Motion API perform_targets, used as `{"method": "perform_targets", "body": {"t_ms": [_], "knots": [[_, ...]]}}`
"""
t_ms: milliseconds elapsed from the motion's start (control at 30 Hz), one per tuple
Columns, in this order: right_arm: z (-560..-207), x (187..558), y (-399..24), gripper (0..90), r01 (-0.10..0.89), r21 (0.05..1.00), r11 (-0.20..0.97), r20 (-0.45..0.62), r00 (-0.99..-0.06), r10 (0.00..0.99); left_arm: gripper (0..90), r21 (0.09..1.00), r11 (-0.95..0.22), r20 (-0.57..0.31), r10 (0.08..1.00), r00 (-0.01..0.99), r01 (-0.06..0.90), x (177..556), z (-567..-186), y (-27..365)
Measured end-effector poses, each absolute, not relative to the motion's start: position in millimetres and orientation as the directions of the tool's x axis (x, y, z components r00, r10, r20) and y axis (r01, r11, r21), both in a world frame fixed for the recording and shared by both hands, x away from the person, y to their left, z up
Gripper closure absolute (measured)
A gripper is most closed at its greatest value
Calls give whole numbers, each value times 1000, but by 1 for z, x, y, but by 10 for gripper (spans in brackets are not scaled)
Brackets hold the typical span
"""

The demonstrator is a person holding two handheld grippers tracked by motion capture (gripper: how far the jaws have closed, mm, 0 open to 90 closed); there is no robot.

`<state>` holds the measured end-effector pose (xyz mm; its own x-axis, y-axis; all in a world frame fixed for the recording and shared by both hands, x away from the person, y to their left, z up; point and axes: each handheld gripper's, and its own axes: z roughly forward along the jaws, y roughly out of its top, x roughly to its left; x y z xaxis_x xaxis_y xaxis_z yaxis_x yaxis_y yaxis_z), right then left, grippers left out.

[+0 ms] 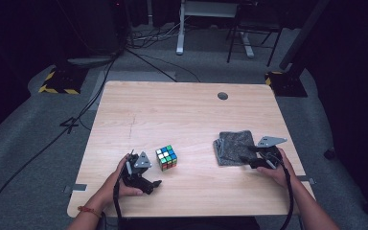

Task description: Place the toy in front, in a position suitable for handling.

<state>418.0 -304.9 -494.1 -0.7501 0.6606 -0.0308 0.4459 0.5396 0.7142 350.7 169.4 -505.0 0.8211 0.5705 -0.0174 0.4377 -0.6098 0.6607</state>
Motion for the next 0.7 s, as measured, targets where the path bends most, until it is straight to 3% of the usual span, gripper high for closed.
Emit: {"method": "perform_targets", "body": {"t_ms": [200, 700], "knots": [[-493, 405, -298, 387, 412, 700, 583, -28, -800, 599, 2, 661, -611, -17, 569, 822, 436, 356, -505, 161], [-492, 377, -287, 387, 391, 691, 608, -21, -830, 558, 5, 662, -602, -15, 584, 811, 446, 378, -505, 146]]}}
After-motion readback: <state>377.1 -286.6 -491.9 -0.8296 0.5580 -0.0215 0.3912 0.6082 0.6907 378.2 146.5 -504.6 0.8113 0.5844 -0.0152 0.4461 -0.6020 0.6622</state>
